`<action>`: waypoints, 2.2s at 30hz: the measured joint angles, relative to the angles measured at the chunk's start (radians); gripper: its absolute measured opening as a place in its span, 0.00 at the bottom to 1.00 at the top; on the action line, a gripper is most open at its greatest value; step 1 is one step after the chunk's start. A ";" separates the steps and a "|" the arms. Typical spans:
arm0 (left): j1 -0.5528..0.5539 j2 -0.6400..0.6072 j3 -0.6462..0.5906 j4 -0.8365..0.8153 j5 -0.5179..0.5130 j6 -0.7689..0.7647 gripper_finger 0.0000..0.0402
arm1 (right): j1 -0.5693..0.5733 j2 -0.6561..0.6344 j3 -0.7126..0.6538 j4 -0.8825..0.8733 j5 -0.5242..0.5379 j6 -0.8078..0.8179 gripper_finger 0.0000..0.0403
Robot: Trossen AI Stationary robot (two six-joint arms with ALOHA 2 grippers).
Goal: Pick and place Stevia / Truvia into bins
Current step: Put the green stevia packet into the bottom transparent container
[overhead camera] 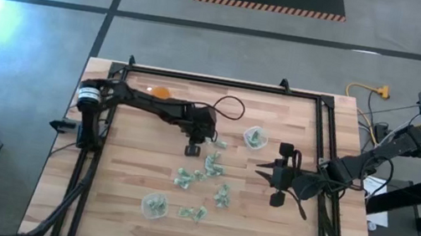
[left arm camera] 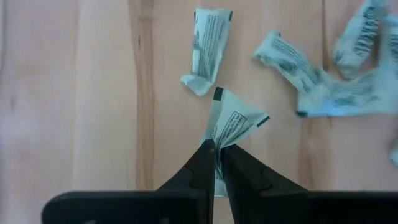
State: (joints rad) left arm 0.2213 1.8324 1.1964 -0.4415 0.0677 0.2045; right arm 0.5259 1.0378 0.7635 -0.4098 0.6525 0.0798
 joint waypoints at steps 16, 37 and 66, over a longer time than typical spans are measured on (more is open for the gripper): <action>-0.142 -0.354 -0.026 -0.214 -0.005 -0.098 0.03 | 0.000 0.000 -0.013 -0.003 0.000 0.011 0.17; -0.662 -0.390 -0.045 -0.322 -0.028 -0.359 0.00 | 0.000 0.000 -0.021 0.004 0.000 0.036 0.17; -0.791 -0.212 -0.045 -0.326 -0.114 -0.517 0.11 | 0.000 0.000 -0.035 0.006 0.000 0.079 0.17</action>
State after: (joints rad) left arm -0.5697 1.6203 1.1515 -0.7673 -0.0460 -0.3124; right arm 0.5255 1.0378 0.7284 -0.4042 0.6529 0.1593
